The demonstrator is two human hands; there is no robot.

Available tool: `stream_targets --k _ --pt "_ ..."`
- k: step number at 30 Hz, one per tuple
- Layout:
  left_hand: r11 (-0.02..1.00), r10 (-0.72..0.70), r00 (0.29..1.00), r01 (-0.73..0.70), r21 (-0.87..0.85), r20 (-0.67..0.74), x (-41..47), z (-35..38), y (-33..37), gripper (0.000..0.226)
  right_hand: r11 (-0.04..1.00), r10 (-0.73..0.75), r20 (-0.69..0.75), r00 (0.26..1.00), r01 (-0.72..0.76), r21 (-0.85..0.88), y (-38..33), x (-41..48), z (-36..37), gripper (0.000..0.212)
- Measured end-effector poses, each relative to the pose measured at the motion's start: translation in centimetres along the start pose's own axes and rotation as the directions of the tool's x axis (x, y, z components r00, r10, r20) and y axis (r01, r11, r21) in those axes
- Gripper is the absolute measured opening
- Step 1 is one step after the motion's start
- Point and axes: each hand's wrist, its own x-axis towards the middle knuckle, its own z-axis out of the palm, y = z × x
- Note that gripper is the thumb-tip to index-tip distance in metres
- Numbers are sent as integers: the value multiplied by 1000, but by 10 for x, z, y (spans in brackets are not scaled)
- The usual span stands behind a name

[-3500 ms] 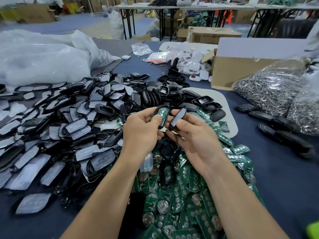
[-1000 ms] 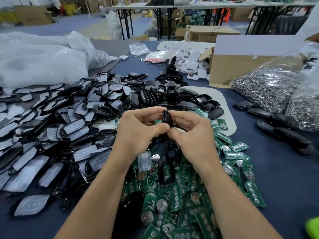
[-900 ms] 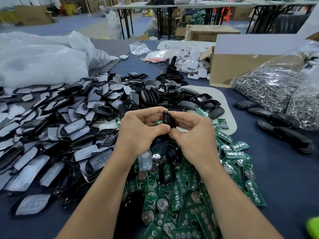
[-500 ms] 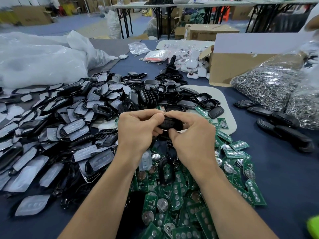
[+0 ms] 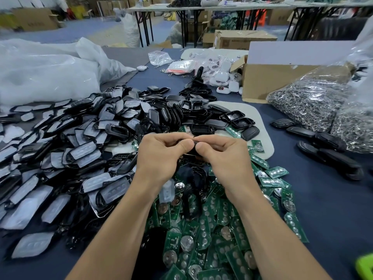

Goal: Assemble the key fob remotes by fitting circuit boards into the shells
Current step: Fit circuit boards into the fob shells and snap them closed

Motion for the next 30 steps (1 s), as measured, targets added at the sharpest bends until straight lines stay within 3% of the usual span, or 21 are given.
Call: stream_targets --k 3,5,8,12,15,17,22,30 --pt "979 93 995 -86 185 -30 -2 -2 -3 25 926 -159 22 987 156 -343 -2 -5 7 34" --pt "952 156 987 -142 270 -31 -6 -5 -4 30 894 -193 41 980 192 -404 -4 -8 11 48" --pt "975 163 986 -158 158 -20 -4 -6 -5 28 960 -92 28 995 96 -262 -5 -8 11 55" --pt "1000 -2 999 2 -24 -41 -3 4 0 6 976 181 -21 983 -177 128 -3 -8 15 24" --pt "966 -126 990 136 -218 61 -5 13 4 37 879 281 70 957 -286 381 -6 -9 20 14" --pt "939 -141 986 163 -303 91 -4 17 6 43 828 292 109 950 -308 468 -8 -9 20 14" --pt "917 -164 986 167 -363 39 -5 22 8 40 852 252 187 950 -309 422 -7 -8 19 11" --pt "925 -187 982 175 -337 -3 -10 21 11 46 888 240 193 951 -295 353 -7 -11 16 15"
